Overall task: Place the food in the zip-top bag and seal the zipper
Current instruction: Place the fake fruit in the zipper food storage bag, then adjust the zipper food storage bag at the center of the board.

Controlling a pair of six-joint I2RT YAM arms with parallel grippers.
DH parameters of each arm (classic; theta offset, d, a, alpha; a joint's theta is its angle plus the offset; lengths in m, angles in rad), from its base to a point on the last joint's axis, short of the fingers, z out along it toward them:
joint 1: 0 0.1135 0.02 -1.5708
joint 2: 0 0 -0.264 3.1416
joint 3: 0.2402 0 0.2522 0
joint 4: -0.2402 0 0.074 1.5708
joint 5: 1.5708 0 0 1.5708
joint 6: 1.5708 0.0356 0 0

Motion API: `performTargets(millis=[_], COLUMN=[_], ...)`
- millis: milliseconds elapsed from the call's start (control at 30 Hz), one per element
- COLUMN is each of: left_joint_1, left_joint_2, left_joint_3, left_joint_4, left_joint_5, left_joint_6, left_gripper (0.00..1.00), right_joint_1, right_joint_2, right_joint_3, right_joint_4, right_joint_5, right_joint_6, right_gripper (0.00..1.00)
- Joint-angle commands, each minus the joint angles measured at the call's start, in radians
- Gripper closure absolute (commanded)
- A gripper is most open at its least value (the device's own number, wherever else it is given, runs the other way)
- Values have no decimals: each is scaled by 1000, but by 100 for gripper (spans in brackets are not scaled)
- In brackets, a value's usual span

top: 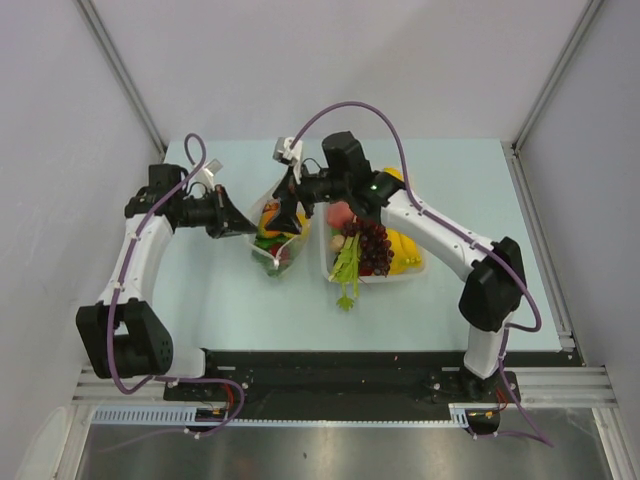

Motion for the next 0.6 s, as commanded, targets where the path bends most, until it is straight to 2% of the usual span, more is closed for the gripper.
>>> performTargets(millis=[0, 100, 233, 367, 567], left_joint_1=[59, 76, 74, 73, 56], left_joint_2=[-105, -188, -266, -306, -375], left_joint_3=[-113, -211, -307, -353, -419], left_joint_4=[189, 360, 515, 526, 539], left_joint_5=[122, 116, 59, -16, -86], left_joint_6=[-251, -437, -594, -635, -717], left_gripper=[100, 100, 100, 100, 100], right_joint_1=[-31, -26, 14, 69, 117], right_joint_2=[-159, -238, -293, -311, -296], right_joint_3=[-118, -204, -289, -367, -427], right_joint_4=[119, 61, -100, -78, 39], right_joint_5=[117, 162, 208, 295, 351], right_joint_6=[143, 153, 111, 102, 120], right_gripper=[7, 16, 21, 23, 20])
